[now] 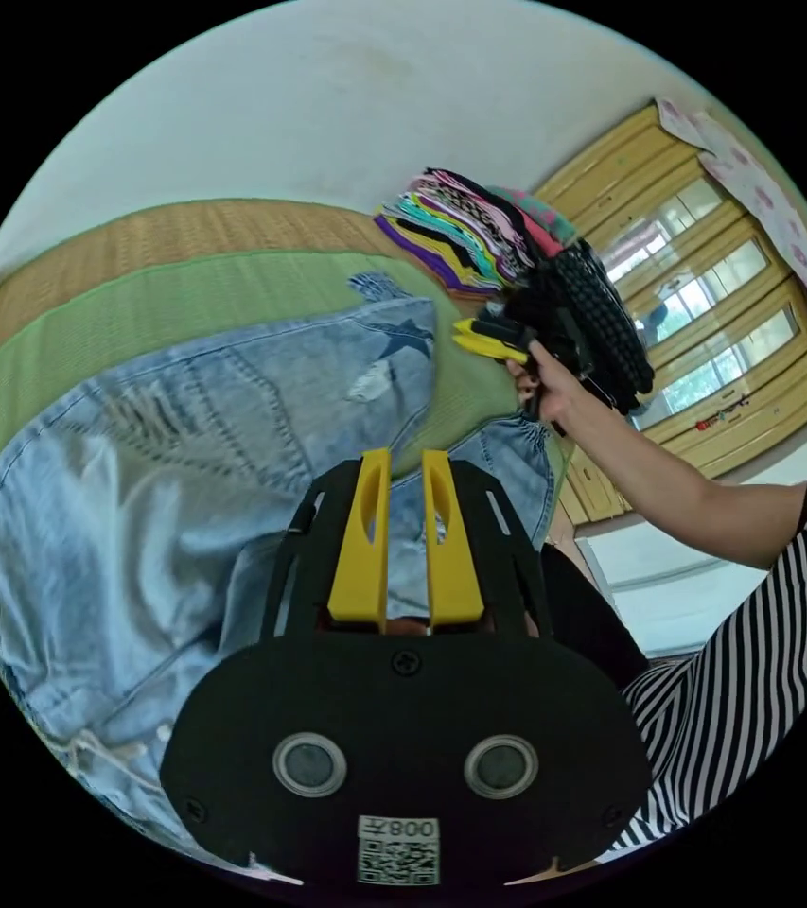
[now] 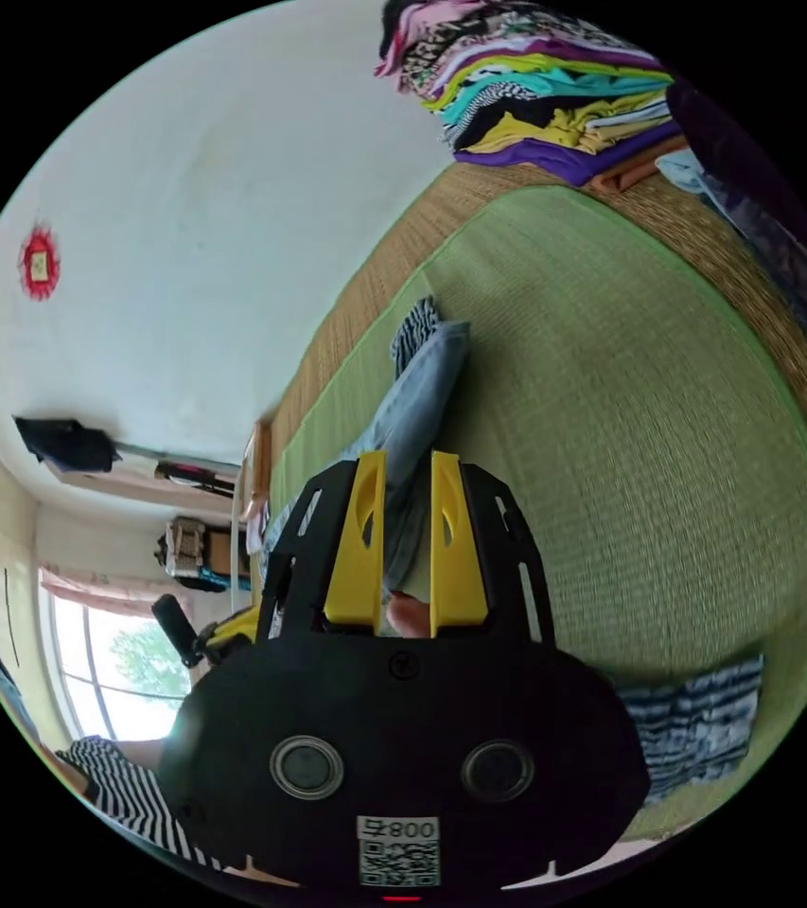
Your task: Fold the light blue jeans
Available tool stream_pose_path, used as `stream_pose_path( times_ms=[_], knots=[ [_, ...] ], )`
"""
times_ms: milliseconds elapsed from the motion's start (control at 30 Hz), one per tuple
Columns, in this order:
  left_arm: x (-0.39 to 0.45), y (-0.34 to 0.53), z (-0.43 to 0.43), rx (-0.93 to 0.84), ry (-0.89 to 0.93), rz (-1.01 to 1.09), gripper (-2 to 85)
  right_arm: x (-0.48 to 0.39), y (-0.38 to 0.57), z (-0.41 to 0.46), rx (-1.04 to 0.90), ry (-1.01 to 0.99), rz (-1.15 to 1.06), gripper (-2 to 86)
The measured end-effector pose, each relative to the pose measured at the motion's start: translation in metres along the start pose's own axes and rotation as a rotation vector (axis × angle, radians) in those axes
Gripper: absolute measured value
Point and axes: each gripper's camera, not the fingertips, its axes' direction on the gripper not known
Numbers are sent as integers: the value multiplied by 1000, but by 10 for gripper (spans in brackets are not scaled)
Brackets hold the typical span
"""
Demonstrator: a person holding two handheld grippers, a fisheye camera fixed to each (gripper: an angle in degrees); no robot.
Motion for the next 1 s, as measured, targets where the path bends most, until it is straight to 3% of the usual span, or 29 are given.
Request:
stream_pose_path(
  times_ms=[200, 433, 667, 800, 1000],
  knots=[
    [21, -54, 28, 34, 75, 20, 67, 26, 4, 39, 15, -91, -29, 67],
    [43, -139, 27, 163, 46, 85, 94, -10, 60, 73, 7, -164, -283, 39],
    [58, -228, 76, -34, -89, 123, 117, -4, 93, 126, -73, -211, -301, 27],
    [68, -255, 115, -191, -302, 127, 45, 4, 102, 136, -94, -226, -308, 29],
    [54, -249, 109, -106, -267, 28, 13, 62, 111, 91, 48, -163, -214, 62]
  ],
)
